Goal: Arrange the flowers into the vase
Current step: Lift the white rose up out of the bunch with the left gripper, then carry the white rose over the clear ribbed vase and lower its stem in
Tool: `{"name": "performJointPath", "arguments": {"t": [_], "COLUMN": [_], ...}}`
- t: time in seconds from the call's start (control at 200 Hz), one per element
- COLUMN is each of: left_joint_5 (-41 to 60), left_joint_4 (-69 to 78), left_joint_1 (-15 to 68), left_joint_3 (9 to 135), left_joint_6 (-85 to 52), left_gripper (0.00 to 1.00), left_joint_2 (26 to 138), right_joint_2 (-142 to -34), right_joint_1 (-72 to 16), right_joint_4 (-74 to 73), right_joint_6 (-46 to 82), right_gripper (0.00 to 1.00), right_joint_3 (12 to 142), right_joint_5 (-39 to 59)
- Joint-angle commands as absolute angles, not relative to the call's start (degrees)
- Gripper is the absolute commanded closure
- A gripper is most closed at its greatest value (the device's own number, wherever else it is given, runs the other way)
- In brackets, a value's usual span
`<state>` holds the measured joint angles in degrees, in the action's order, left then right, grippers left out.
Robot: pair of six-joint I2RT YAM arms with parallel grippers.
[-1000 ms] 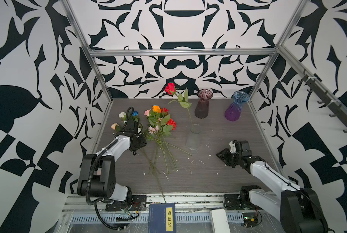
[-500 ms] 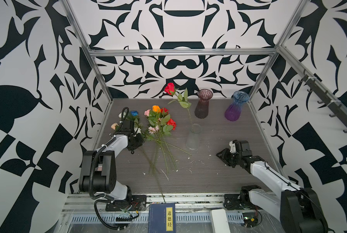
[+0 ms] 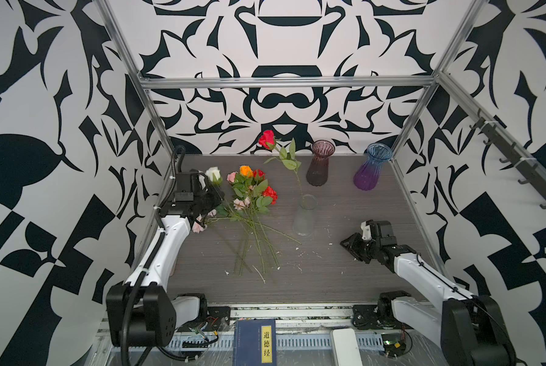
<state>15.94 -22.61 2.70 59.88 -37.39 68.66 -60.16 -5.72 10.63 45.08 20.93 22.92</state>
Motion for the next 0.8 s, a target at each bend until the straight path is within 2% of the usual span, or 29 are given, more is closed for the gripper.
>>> {"name": "performJointPath", "arguments": {"t": [0.0,0.19,0.455,0.58,0.795], "left_joint_5": [20.93,24.45,17.8,12.11,8.07], "left_joint_4": [-25.05,-23.74,-13.18,-6.96,-6.34], "left_joint_1": [2.89,4.6,14.56,20.84,30.41], "left_joint_3": [64.23,71.28,80.51,84.72,97.89], "left_joint_6": [-40.95,-44.56,-44.65,-39.08,-26.3], "left_gripper": [1.0,1.0,1.0,1.0,1.0], "left_joint_2": [65.32,62.59,61.35,63.29,72.56], "right_joint_2": [-59.14,-58.3,-57.62,-57.02,-56.61], "right_joint_1": [-5.63,-5.63,-5.63,-5.63,-5.6], "right_joint_4": [10.55,10.63,10.72,10.67,10.72], "right_joint_6": [44.82,44.91,45.0,45.16,45.18], "right_gripper": [0.66,0.66,0.66,0.66,0.66], "right_joint_3": [21.98,21.64,21.45,21.31,21.18], "right_joint_5": [22.32,22.32,22.31,22.32,22.28]}}
